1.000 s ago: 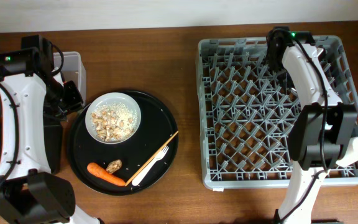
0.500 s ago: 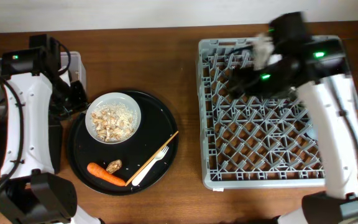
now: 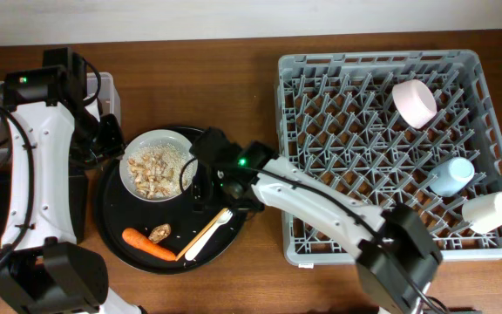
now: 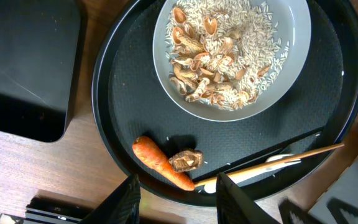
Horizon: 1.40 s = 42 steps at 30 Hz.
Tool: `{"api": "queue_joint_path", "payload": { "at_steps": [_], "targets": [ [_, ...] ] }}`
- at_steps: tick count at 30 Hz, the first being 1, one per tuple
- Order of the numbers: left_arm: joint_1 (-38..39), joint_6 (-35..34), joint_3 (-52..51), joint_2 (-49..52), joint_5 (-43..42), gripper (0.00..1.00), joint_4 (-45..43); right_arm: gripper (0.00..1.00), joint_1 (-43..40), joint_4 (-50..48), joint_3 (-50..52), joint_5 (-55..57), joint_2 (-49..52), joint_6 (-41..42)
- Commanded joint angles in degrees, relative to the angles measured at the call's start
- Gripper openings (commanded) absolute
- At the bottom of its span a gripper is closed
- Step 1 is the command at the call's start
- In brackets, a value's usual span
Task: Sort waste into correct bins and load items into the dishwasher rack
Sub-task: 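Carry the pink bowl to the back of the rack and release, then grasp the white plastic fork on the tray with the right gripper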
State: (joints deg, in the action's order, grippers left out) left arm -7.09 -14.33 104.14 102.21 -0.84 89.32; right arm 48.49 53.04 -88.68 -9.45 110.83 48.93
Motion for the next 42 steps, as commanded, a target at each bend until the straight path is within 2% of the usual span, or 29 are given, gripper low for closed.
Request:
{"api": "queue_joint_path", "payload": {
  "at_steps": [1,4,9,17,24,31,32,33,36,39,42],
  "targets": [
    [-0.04,0.92,0.2,-1.42,-0.22,0.4,-0.11,0.97,0.42,-2.49,1.09,4.42,3.93,1.33],
    [-0.04,0.92,0.22,-1.42,-0.22,0.39,-0.07,0.96,0.31,-5.57,1.09,5.11,8.13,1.29],
    [-0.04,0.92,0.22,-1.42,-0.22,0.39,-0.09,0.92,0.24,-8.35,1.11,10.36,8.7,1.31],
    [-0.04,0.92,0.2,-1.42,-0.22,0.39,-0.09,0.87,0.2,-10.84,1.16,10.6,11.5,1.33],
    [-0.04,0.92,0.22,-1.42,-0.22,0.39,-0.09,0.56,0.2,-12.79,1.14,10.6,11.5,1.33],
    [-0.04,0.92,0.2,-1.42,-0.22,0.39,-0.09,0.56,0.09,-12.87,1.07,12.31,11.45,0.39],
    [-0.04,0.92,0.22,-1.42,-0.22,0.39,-0.04,0.64,-0.33,-11.61,0.46,12.5,10.95,-1.68],
    [-0.04,0.92,0.2,-1.42,-0.22,0.39,-0.04,0.67,-1.03,-8.66,-0.87,14.51,9.94,-1.97],
    [-0.04,0.92,0.22,-1.42,-0.22,0.39,-0.07,0.69,-2.38,-1.95,-5.22,17.62,6.01,-2.14],
    [-0.04,0.92,0.2,-1.42,-0.22,0.39,-0.11,0.69,-0.55,0.13,-5.27,9.81,5.01,-1.4],
    [-0.04,0.92,0.2,-1.42,-0.22,0.39,-0.11,0.69,3.3,-0.33,-3.56,9.66,5.95,2.67]
  ]
}}
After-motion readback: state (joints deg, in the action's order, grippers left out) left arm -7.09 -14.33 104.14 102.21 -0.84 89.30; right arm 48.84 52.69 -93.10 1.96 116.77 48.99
